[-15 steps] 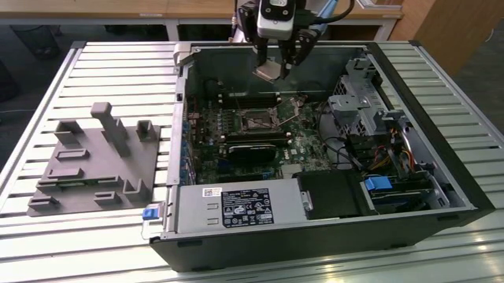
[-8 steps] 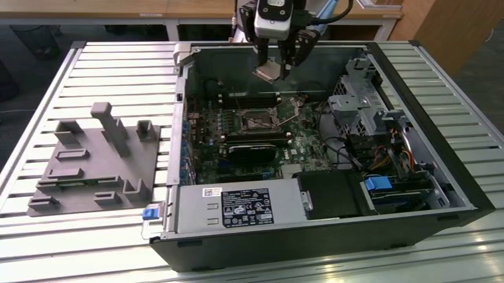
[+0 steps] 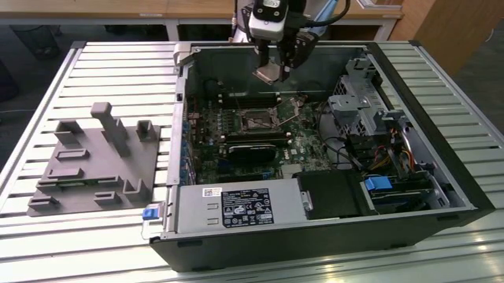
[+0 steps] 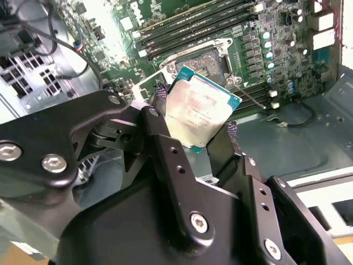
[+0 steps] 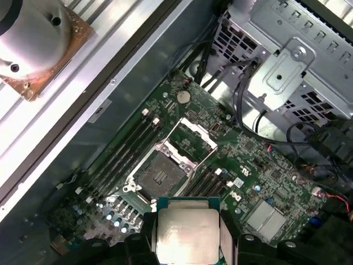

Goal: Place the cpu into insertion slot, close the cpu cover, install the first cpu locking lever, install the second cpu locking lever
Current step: 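Place the cpu into insertion slot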

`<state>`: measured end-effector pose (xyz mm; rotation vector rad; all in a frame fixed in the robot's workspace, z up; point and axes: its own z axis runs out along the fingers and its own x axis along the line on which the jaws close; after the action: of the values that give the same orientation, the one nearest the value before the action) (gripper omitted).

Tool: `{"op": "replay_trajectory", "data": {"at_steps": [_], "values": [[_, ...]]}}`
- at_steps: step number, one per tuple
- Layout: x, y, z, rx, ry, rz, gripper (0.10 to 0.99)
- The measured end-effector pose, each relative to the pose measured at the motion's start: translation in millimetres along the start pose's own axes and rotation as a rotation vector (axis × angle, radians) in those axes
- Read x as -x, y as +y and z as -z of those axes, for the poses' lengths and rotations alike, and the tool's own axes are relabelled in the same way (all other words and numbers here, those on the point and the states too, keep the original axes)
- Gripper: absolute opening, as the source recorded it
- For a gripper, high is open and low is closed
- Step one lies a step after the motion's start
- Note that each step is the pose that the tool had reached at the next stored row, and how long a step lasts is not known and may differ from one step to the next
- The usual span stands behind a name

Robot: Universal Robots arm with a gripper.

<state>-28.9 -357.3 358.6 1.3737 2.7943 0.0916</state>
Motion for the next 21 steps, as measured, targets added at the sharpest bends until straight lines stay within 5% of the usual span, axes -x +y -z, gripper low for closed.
{"op": "replay_trajectory", "data": {"at_steps": [21], "values": [[-0.2, -0.5, -9.8, 0.0, -0.0233, -0.344, 0.541]]}}
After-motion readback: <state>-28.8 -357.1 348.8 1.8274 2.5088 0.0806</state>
